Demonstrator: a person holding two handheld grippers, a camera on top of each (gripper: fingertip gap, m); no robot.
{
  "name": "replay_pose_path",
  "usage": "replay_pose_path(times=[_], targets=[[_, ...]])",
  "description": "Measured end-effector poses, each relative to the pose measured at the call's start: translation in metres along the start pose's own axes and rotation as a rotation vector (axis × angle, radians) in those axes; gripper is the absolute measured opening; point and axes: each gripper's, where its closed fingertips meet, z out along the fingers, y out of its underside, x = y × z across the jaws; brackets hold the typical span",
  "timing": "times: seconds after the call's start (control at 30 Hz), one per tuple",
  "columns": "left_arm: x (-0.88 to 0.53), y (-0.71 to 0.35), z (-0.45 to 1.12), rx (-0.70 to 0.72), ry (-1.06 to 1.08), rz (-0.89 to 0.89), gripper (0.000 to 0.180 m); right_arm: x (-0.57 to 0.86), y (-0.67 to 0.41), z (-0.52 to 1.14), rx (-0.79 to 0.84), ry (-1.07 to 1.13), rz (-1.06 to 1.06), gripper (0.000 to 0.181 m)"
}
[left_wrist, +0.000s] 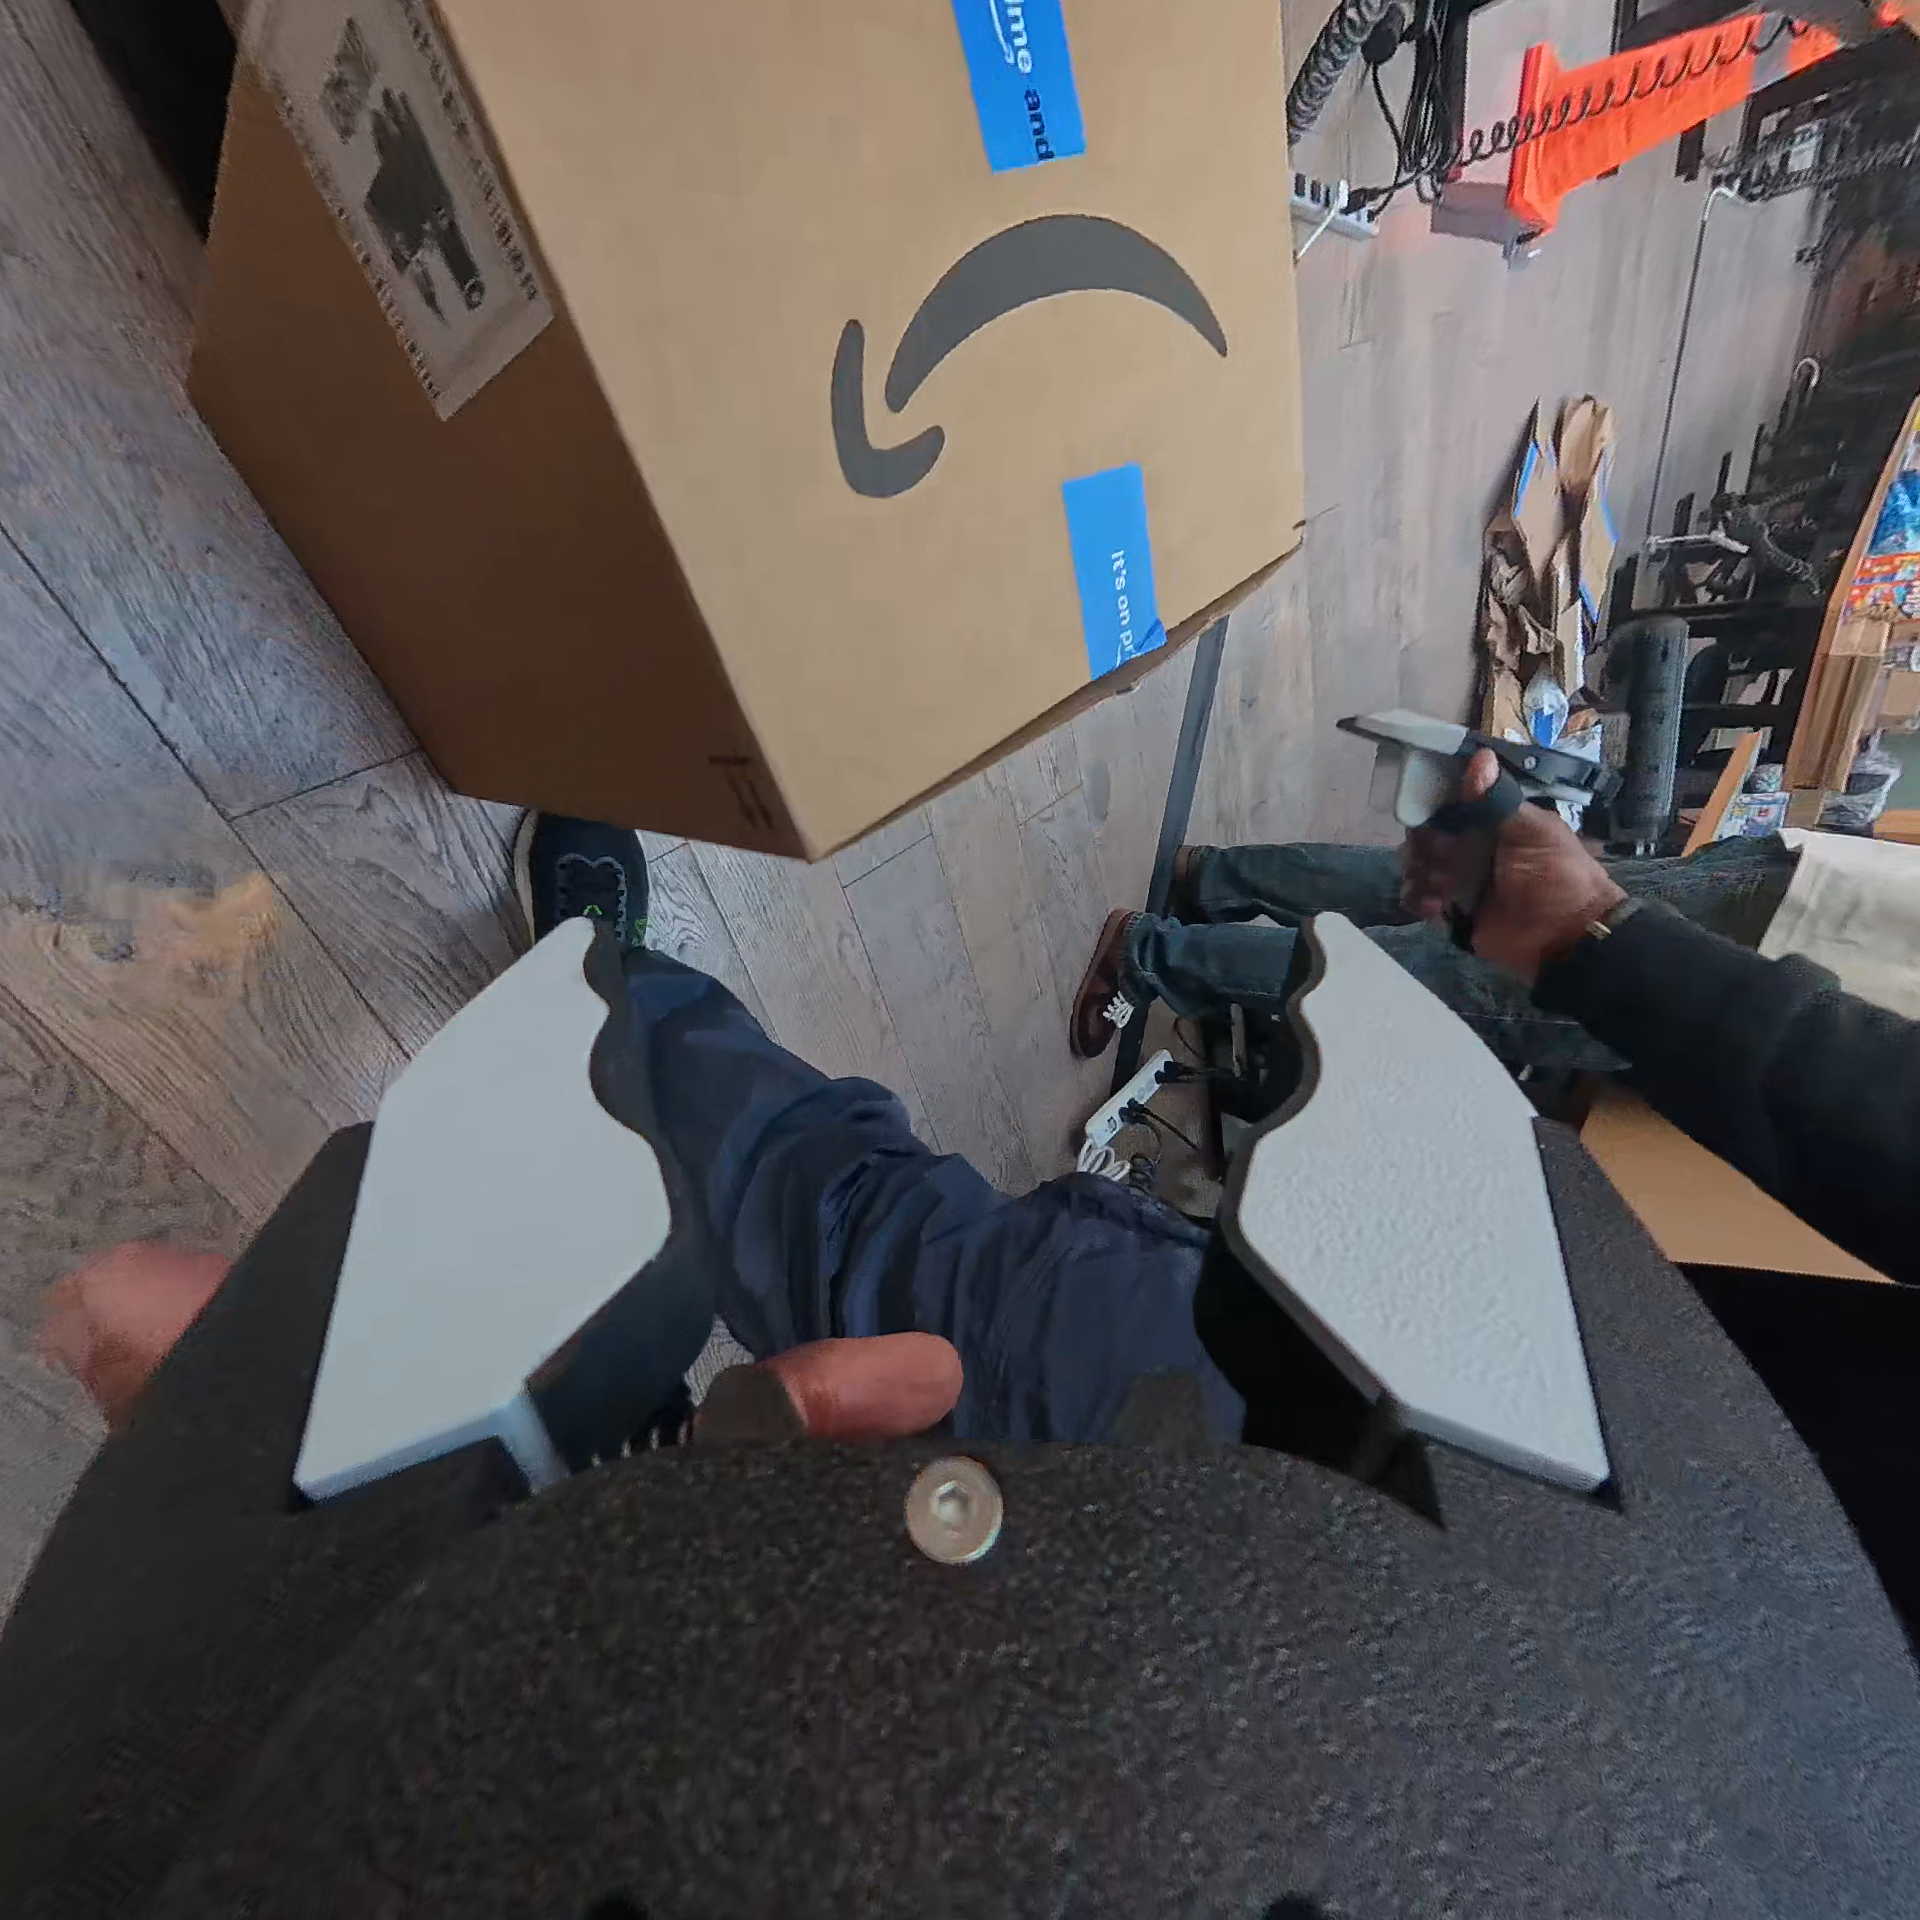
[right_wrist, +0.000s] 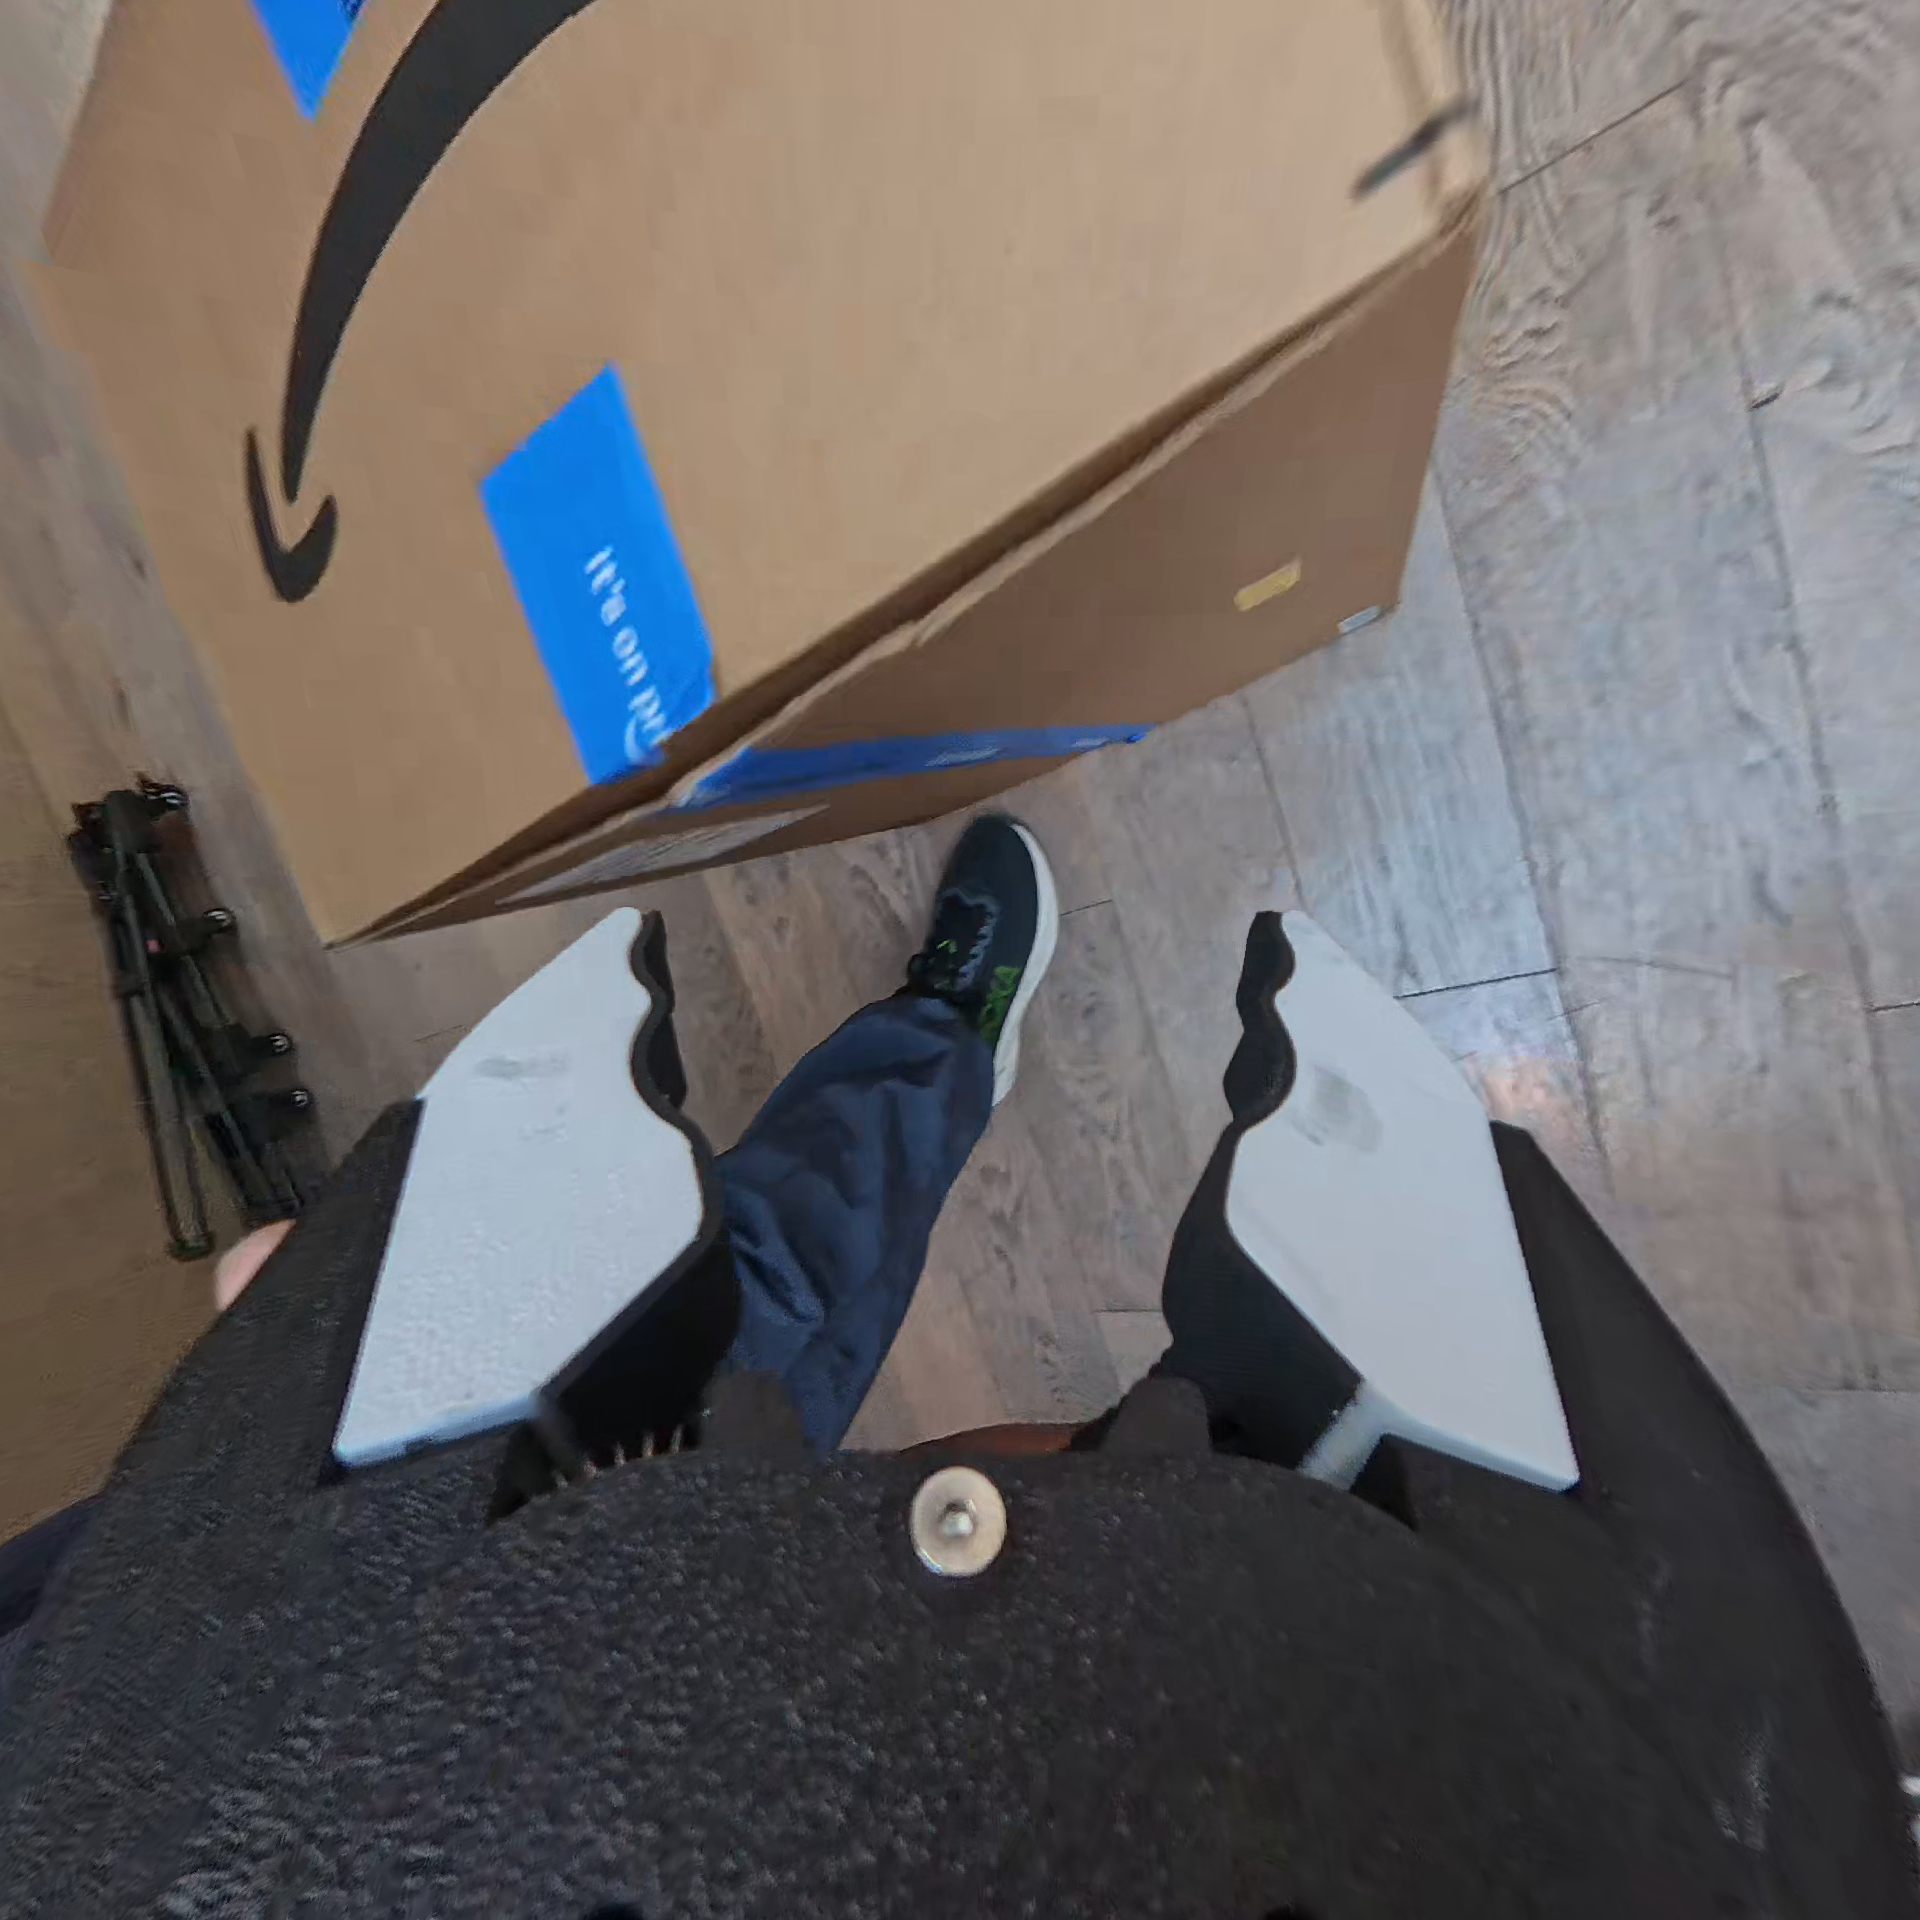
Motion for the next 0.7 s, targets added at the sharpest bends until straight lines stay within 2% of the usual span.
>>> replay_pose_path(times=[0.17, 0.33, 0.47, 0.57, 0.7], targets=[[0.021, -0.03, 0.054, -0.097, -0.007, 0.052, 0.124, 0.052, -0.099, 0.051, -0.099, 0.034, -0.079, 0.109], [0.017, -0.024, 0.074, -0.152, -0.037, 0.021, 0.125, 0.054, -0.113, 0.102, -0.345, 0.026, -0.185, 0.119], [0.011, -0.017, 0.074, -0.178, -0.062, 0.0, 0.125, 0.051, -0.095, 0.125, -0.429, 0.1, -0.269, 0.146], [0.008, -0.013, 0.072, -0.194, -0.077, -0.005, 0.125, 0.049, -0.091, 0.123, -0.463, 0.069, -0.262, 0.139], [0.006, -0.007, 0.077, -0.228, -0.086, -0.007, 0.124, 0.048, -0.073, 0.114, -0.592, 0.05, -0.363, 0.144]])
